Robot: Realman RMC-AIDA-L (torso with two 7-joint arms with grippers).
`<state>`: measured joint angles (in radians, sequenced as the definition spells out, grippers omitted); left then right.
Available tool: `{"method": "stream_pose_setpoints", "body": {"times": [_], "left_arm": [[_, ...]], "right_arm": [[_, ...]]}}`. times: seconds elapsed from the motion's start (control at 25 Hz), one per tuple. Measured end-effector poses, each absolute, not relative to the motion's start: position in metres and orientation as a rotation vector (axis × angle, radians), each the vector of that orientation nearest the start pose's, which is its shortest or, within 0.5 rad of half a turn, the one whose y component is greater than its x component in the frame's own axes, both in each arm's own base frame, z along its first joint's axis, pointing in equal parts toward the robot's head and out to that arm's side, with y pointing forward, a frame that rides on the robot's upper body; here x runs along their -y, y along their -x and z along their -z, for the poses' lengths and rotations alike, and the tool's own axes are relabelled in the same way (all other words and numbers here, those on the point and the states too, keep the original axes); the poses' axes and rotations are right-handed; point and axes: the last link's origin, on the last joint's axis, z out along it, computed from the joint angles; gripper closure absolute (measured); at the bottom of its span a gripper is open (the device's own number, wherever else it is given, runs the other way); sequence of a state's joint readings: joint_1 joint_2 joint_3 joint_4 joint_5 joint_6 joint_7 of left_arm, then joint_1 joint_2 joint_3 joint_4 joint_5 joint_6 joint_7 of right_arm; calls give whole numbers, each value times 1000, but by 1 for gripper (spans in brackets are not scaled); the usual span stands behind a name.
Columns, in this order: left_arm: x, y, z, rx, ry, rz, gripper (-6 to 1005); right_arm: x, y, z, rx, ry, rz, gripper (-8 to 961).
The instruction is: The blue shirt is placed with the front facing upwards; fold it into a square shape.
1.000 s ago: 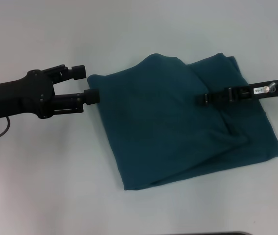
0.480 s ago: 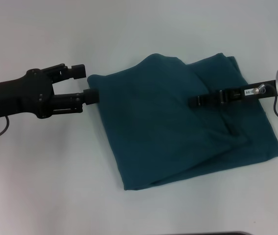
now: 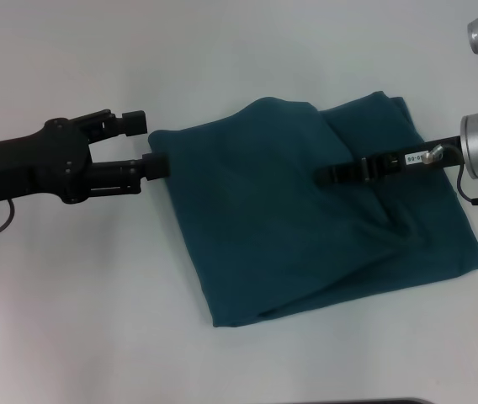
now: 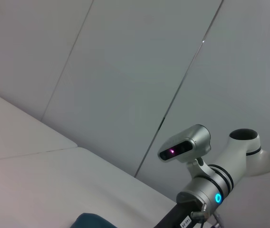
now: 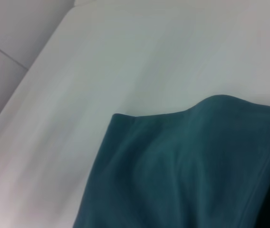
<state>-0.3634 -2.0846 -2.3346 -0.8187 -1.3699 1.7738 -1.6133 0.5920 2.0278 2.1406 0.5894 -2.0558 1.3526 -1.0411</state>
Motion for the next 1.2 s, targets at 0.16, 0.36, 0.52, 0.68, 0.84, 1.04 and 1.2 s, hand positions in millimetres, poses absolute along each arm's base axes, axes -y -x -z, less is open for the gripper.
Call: {"method": "stream_pose_setpoints", "body": {"times": [0.16, 0.36, 0.52, 0.68, 0.84, 1.04, 1.2], "left_arm": [[-286, 252, -25, 818, 2743, 1005, 63], [-285, 251, -25, 812, 2753, 1010, 62], [-286, 254, -29, 815, 2747, 1003, 62], [-286, 255, -30, 817, 2738, 1006, 62], [-287, 254, -31, 817, 2739, 1006, 63], [-289, 252, -32, 831, 2735, 1014, 62], [-290, 250, -32, 833, 2737, 1021, 62]], "right_arm": [[-342, -268, 33, -1512, 2614, -344, 700], [-340, -265, 32, -1507, 2629, -384, 835], [-339, -259, 27, -1480, 2660, -464, 878], [-339, -253, 16, -1436, 2684, -523, 870], [-338, -249, 5, -1398, 2702, -578, 861], [-333, -250, -14, -1361, 2702, -651, 851], [-328, -253, -27, -1338, 2692, -693, 843]]}}
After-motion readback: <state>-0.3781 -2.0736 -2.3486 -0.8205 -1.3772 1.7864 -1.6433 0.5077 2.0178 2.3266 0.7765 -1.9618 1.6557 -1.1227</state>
